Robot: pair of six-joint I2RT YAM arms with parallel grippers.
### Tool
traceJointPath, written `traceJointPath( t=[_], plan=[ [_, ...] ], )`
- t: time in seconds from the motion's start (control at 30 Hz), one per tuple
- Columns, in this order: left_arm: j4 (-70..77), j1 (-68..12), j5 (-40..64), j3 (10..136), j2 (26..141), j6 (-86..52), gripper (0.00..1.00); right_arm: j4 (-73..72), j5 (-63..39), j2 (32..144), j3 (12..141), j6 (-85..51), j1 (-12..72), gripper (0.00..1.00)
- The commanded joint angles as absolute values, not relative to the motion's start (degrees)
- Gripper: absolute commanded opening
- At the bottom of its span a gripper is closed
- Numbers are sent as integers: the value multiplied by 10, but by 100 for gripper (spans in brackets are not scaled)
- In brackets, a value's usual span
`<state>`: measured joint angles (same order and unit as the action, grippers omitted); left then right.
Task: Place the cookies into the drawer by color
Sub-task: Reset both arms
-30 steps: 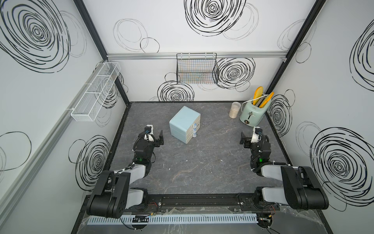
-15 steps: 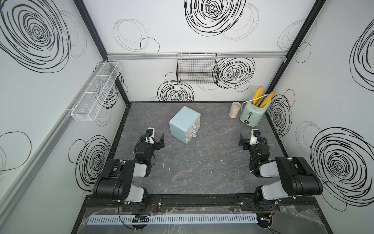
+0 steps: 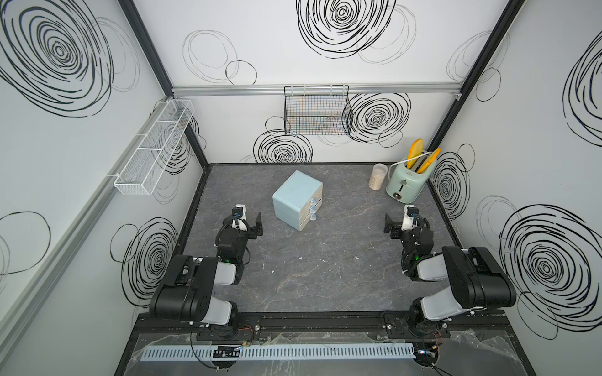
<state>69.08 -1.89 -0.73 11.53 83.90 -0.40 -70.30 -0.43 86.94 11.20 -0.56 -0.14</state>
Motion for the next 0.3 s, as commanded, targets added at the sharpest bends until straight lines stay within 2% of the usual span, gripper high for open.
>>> traceJointPath(
  t=[0.0, 0.27],
  plan=[
    [727, -24, -20, 122, 838, -4, 98, -714, -15, 868, 123, 0, -5, 99],
    [726, -23, -22, 123, 838, -4, 98, -719, -16, 865, 120, 1, -5, 99]
  ],
)
